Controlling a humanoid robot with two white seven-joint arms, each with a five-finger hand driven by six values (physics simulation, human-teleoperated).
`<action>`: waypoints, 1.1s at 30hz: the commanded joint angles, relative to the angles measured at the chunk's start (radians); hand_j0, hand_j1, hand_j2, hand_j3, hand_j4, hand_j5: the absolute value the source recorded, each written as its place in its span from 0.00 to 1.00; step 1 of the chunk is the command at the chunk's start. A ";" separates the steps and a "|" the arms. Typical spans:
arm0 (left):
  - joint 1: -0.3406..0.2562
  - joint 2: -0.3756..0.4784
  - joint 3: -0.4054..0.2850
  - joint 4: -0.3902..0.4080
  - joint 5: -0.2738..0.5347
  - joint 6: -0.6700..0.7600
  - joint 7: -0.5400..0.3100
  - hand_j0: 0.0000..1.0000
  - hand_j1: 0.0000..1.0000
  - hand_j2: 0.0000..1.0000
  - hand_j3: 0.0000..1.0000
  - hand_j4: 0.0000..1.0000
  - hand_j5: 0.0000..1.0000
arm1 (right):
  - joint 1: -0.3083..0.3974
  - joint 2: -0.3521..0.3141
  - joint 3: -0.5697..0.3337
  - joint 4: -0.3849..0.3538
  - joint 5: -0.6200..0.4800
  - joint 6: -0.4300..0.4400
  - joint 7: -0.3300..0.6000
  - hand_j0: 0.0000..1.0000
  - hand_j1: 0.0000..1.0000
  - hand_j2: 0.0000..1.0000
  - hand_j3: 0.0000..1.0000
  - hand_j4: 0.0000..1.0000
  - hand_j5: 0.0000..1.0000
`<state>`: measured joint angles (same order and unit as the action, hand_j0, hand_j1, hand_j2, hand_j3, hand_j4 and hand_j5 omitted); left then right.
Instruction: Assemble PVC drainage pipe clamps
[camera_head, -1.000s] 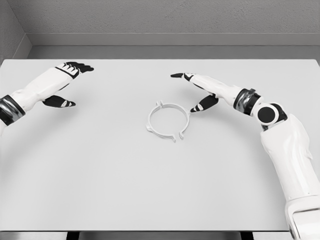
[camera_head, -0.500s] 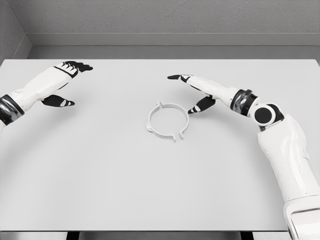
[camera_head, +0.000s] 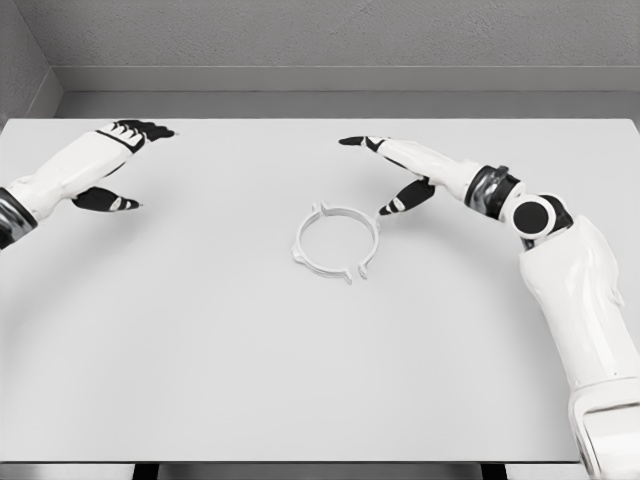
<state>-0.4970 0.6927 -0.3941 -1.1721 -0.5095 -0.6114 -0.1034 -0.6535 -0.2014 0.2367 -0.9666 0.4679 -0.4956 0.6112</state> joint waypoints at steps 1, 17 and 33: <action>0.000 0.011 0.018 0.014 0.008 0.000 0.001 1.00 1.00 1.00 1.00 1.00 1.00 | 0.000 0.002 0.001 0.040 0.006 0.005 0.000 1.00 1.00 1.00 1.00 1.00 1.00; 0.000 0.011 0.018 0.014 0.008 0.000 0.001 1.00 1.00 1.00 1.00 1.00 1.00 | -0.008 0.005 0.009 0.080 0.006 0.006 0.000 1.00 1.00 1.00 1.00 1.00 1.00; 0.000 0.011 0.018 0.014 0.008 0.000 0.001 1.00 1.00 1.00 1.00 1.00 1.00 | -0.006 0.030 0.012 0.075 0.006 0.006 0.000 1.00 1.00 1.00 1.00 1.00 1.00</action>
<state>-0.4970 0.7032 -0.3765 -1.1580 -0.5083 -0.6113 -0.1034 -0.6596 -0.1726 0.2484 -0.8896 0.4806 -0.4910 0.6113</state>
